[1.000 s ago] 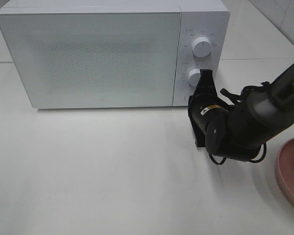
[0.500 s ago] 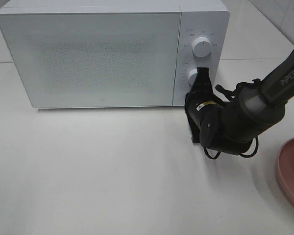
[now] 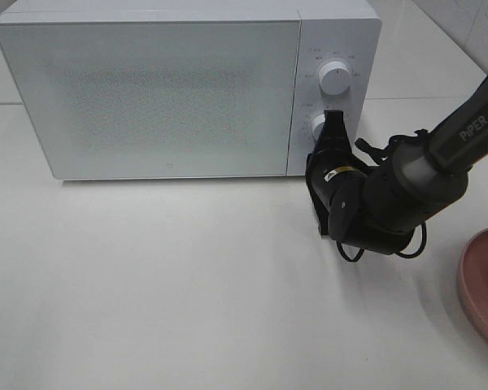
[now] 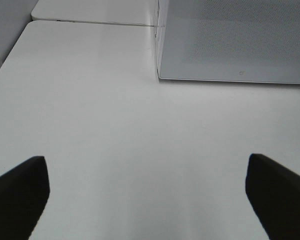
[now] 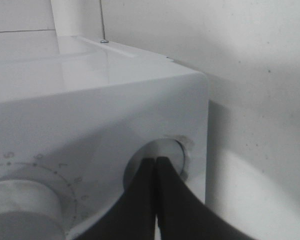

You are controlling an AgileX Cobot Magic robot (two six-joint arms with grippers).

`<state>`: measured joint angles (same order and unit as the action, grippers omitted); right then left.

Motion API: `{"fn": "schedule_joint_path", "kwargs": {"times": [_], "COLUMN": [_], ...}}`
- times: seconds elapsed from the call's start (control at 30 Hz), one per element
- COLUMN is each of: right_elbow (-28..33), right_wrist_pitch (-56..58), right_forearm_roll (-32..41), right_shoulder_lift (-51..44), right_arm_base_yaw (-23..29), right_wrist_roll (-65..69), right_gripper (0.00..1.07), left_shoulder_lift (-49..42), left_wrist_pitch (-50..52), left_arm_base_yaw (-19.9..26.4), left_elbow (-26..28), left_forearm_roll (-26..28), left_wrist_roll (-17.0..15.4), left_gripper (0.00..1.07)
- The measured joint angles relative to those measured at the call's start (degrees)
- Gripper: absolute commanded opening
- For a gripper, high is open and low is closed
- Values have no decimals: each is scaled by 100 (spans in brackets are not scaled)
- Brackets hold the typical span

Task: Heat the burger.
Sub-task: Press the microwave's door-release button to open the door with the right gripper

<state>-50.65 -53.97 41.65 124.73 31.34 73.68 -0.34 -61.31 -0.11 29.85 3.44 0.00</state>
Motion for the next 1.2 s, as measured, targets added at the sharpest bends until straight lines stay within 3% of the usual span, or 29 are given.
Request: {"fn": "schedule_joint_path", "kwargs": {"times": [0.53,1.2], "right_elbow": [-527,-435], "right_wrist_pitch": [-206,-143], "right_forearm_roll": [796,613], "right_shoulder_lift": [338,258], "right_arm_base_yaw": [126,120], "right_wrist_roll": [-430,-464], "right_gripper": [0,0], "left_shoulder_lift": [0,0], "left_wrist_pitch": [0,0], "left_arm_base_yaw": [0,0], "left_elbow": [0,0], "left_forearm_roll": [0,0], "left_wrist_roll": [0,0], "left_gripper": [100,100]}}
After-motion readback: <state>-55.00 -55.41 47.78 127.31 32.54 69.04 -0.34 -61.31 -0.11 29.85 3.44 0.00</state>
